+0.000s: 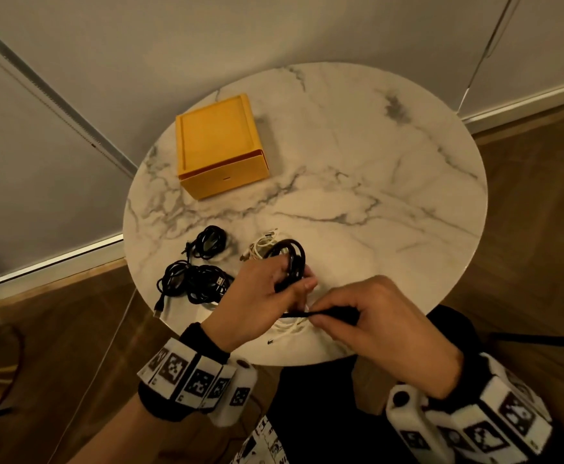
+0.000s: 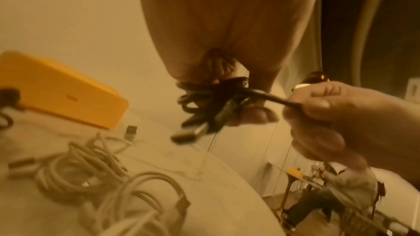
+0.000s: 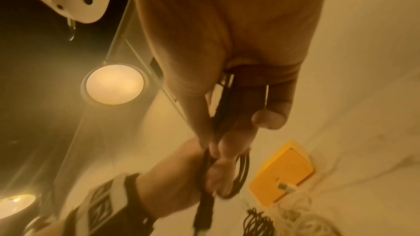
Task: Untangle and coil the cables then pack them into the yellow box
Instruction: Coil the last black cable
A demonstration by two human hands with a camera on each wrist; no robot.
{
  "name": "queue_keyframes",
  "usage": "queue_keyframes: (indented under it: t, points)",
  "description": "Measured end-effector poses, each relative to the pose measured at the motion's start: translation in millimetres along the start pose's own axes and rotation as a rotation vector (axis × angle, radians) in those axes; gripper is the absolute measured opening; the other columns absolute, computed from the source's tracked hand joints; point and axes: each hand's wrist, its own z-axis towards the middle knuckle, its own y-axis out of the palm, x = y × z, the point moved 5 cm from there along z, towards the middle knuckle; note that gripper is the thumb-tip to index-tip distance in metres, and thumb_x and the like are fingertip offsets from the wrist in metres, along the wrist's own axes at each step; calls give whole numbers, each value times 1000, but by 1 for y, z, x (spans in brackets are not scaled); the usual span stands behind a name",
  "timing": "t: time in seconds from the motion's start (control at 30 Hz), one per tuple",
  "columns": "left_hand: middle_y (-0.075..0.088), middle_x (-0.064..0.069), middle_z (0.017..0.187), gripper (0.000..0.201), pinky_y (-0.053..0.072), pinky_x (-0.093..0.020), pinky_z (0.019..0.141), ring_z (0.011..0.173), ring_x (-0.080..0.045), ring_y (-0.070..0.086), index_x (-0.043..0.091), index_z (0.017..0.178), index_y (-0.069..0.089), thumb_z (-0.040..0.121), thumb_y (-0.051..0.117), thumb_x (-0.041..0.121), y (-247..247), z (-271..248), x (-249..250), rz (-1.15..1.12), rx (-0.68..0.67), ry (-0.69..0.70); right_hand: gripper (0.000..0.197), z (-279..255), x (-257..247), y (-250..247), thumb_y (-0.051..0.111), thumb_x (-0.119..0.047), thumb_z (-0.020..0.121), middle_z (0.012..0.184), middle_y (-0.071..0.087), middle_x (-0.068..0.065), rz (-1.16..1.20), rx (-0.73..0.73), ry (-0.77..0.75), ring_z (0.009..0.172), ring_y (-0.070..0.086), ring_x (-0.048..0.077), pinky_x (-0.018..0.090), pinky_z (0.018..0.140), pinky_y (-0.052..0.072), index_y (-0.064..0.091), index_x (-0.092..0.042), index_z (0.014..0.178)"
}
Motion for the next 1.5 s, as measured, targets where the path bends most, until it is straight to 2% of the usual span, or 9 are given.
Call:
queue_keyframes:
  t: [0.2, 0.4, 0.57, 0.73, 0.9, 1.1, 1.2, 1.33, 1.5]
  points:
    - [37, 2, 49, 30, 24, -28, 45, 41, -11, 31, 20, 67, 58, 95, 51, 30, 15, -7, 1, -263, -254, -33, 10, 8, 6, -20, 78, -32, 79, 85, 65, -10, 142, 48, -31, 75, 65, 10, 28, 68, 51, 76, -23, 83]
    - [40, 6, 48, 14, 25, -28, 45, 39, -9, 29, 6, 84, 57, 89, 51, 18, 11, -10, 4, -646, -486, -47, 24, 10, 13, -13, 68, -41, 81, 114, 57, -5, 344, 72, 46, 97, 63, 15, 27, 78, 52, 66, -17, 87]
    - [35, 5, 44, 18, 33, -25, 47, 36, -10, 31, 1, 86, 57, 86, 59, 18, 7, -12, -4, -1014, -590, -106, 22, 18, 6, -7, 59, -23, 90, 97, 69, 16, 771, -13, 88, 85, 63, 14, 25, 77, 49, 69, -3, 91]
    - [56, 1, 59, 27, 37, -28, 62, 48, -10, 44, -4, 90, 64, 78, 71, 19, 2, -5, -17, -842, -379, -77, 18, 27, 17, -6, 66, -8, 76, 81, 60, 14, 885, 5, 202, 69, 55, 18, 29, 59, 45, 58, -3, 92]
    - [50, -6, 67, 24, 52, -34, 77, 54, -11, 44, 5, 91, 72, 71, 80, 15, 0, -1, -28, -874, -177, -111, 27, 26, 25, -5, 72, -4, 71, 79, 61, 9, 959, -88, 261, 69, 52, 20, 24, 55, 44, 59, -1, 95]
    - [60, -3, 63, 33, 51, -23, 66, 57, -13, 53, -18, 103, 58, 76, 60, 0, 10, 5, -25, -822, -50, -170, 46, 27, 31, 8, 78, 9, 67, 79, 66, 7, 962, -36, 389, 66, 63, 15, 26, 59, 44, 58, -4, 106]
    - [61, -12, 67, 28, 51, -30, 71, 64, -26, 48, -8, 95, 69, 69, 66, 4, 13, 6, -28, -862, 89, -172, 20, 28, 31, 9, 70, 7, 78, 71, 63, 9, 904, -4, 405, 59, 54, 18, 20, 47, 37, 66, -3, 95]
    - [49, 0, 47, 22, 42, -17, 44, 40, -10, 41, -3, 82, 63, 63, 53, -3, 13, -1, -30, -1097, 247, -282, 13, 28, 22, 9, 66, 3, 86, 66, 66, -3, 672, -64, 279, 59, 55, 9, 19, 53, 41, 71, -10, 87]
    - [16, 5, 45, 14, 38, -18, 44, 39, -7, 20, 6, 77, 64, 66, 57, 9, 23, -3, -20, -1241, 170, -315, 14, 29, 22, 8, 63, -4, 90, 88, 68, 27, 640, -5, 258, 77, 63, 19, 32, 72, 49, 66, 9, 96]
